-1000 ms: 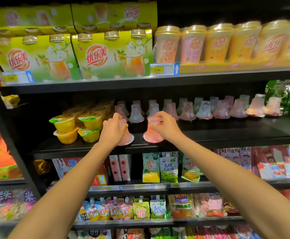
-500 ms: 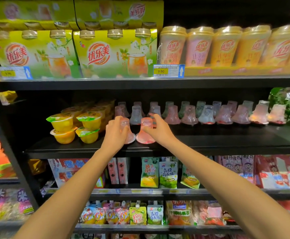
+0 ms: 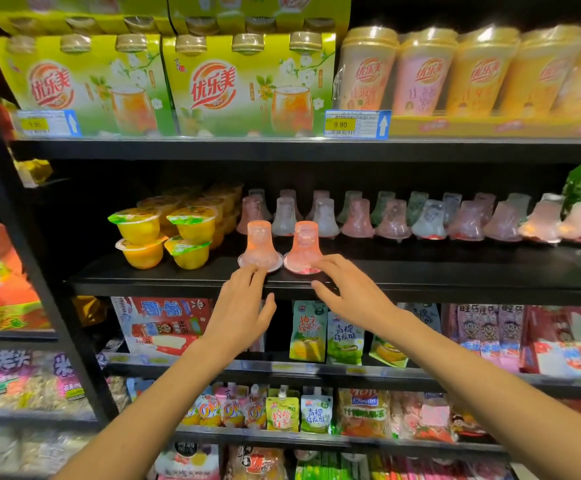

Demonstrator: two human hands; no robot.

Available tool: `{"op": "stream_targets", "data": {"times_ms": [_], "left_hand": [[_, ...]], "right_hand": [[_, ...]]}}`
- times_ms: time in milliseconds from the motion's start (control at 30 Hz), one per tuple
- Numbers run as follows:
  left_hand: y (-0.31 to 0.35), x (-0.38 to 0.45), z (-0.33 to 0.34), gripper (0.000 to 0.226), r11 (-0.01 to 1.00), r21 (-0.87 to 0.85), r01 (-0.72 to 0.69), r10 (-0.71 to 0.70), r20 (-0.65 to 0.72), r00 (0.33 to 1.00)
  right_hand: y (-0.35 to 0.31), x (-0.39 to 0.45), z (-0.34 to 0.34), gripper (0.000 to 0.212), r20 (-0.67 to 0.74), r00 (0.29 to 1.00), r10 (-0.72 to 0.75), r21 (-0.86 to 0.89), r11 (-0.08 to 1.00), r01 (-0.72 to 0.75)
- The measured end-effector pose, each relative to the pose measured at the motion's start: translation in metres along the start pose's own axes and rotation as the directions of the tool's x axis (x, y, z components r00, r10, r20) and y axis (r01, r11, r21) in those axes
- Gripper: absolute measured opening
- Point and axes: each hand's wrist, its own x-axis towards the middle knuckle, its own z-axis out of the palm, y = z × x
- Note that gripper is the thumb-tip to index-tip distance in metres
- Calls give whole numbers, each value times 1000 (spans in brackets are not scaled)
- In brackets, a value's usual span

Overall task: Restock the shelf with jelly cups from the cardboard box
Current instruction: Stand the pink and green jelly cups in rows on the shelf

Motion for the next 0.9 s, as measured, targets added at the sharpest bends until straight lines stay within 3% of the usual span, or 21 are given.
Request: {"op": "stream_targets", "data": {"times_ms": [333, 900], "left_hand": [[-1, 12, 6, 48, 996, 67, 61, -63, 27, 998], [-42, 66, 9, 45, 971, 159, 178, -207, 189, 960]], "right_hand": [[1, 15, 8, 39, 52, 998, 34, -22, 999, -33], [4, 72, 27, 45, 173, 980, 94, 4, 995, -96]]}}
